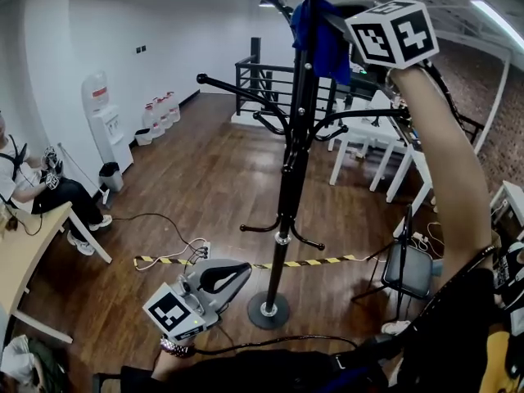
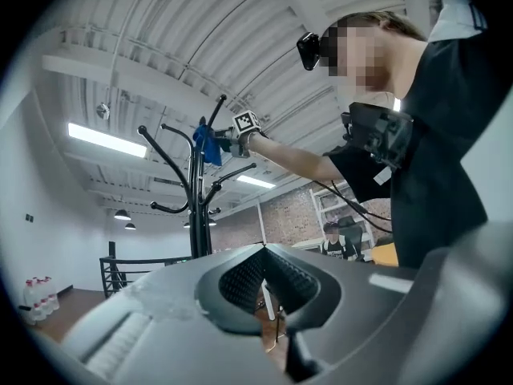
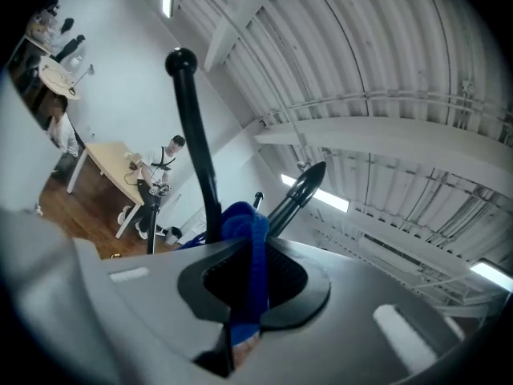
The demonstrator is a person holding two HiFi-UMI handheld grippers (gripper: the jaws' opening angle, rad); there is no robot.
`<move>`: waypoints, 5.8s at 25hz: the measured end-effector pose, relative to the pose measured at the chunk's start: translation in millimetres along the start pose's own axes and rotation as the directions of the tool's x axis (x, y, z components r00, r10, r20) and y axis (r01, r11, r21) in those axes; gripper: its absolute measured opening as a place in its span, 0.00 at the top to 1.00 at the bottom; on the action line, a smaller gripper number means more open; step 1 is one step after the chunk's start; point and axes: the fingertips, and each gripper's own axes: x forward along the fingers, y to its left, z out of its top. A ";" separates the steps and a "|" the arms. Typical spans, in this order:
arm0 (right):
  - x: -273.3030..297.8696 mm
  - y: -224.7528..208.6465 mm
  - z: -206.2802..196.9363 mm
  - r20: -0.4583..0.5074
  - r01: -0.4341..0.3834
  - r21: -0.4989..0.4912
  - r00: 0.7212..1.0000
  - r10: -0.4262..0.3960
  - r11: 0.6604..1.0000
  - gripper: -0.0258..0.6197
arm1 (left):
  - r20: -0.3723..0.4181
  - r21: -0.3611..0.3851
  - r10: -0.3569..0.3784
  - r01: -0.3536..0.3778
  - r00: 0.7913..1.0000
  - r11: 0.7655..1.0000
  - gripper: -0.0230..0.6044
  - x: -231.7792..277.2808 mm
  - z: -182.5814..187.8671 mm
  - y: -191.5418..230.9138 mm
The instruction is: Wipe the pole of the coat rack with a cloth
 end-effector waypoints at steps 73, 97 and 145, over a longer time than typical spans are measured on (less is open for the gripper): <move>-112.5 143.6 -103.9 0.283 0.064 0.256 0.949 -0.138 0.964 0.92 | -0.053 -0.055 -0.057 0.055 0.997 0.997 0.95 -8.0 -14.1 -56.6; -110.2 90.2 -114.5 0.192 0.507 -0.351 0.862 -0.469 0.787 0.92 | -0.074 -0.107 -0.040 0.032 0.996 0.994 0.95 -7.3 -31.5 -63.3; -3.8 115.4 -212.7 0.194 -0.049 0.360 0.981 -0.023 0.932 0.93 | -0.170 -0.098 0.117 -0.135 0.978 0.986 0.95 -55.3 -51.9 -61.5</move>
